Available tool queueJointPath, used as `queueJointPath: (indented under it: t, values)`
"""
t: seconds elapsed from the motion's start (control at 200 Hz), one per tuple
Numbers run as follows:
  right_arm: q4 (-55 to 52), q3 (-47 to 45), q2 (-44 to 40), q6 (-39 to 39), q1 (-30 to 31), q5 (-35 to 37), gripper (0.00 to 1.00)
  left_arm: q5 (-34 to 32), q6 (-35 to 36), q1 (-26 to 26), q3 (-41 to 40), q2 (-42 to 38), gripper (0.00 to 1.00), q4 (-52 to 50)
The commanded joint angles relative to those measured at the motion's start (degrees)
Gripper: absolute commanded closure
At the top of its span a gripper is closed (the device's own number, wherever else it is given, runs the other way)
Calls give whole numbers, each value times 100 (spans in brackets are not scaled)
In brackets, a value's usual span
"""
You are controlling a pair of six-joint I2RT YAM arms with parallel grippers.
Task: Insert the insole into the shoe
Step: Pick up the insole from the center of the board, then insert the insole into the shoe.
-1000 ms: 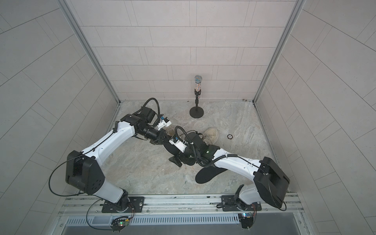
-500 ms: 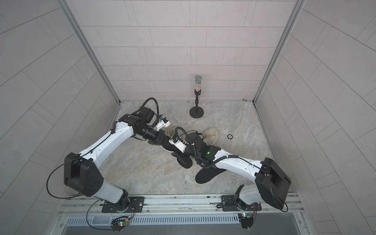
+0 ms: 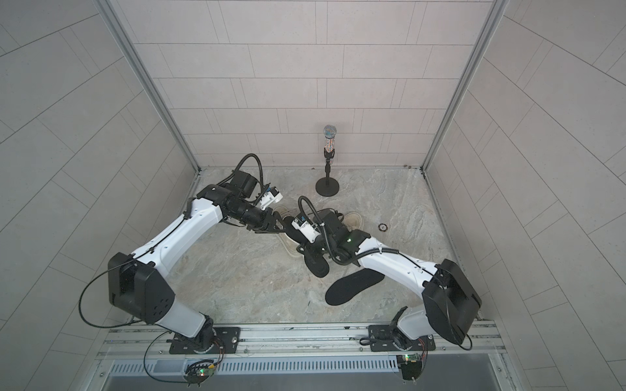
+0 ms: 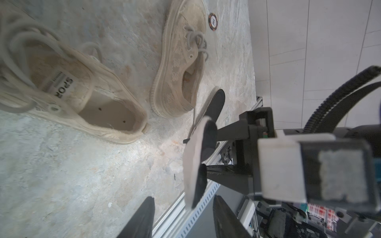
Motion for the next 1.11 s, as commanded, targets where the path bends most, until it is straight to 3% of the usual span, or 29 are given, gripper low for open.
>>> queueJointPath:
  t: [0.0, 0.075, 0.185, 0.3, 0.465, 0.75, 1.101]
  values:
    - [-1572, 777, 377, 273, -297, -554, 66, -1073, -285, 30, 76, -228, 49, 416]
    - [-2665, 1382, 702, 373, -464, -616, 68, -1740, -336, -97, -103, -330, 55, 821]
    - [-3069, 1437, 769, 978, -725, -769, 71, -2662, -277, -486, -466, -440, 62, 1427]
    - [-3098, 1359, 593, 1524, -1076, -1048, 72, -2995, -159, -785, -690, -383, 63, 1842]
    - [-3695, 1713, 558, 1639, -1468, -1192, 71, -3586, 553, -1295, -512, 203, 63, 1796]
    - [-3905, 1911, 399, 1583, -1797, -1123, 71, -4150, 1120, -1469, 130, 1352, 62, 1225]
    - [-3868, 2097, 543, 1531, -1819, -1069, 71, -5063, 1438, -1644, 602, 2311, 52, 1065]
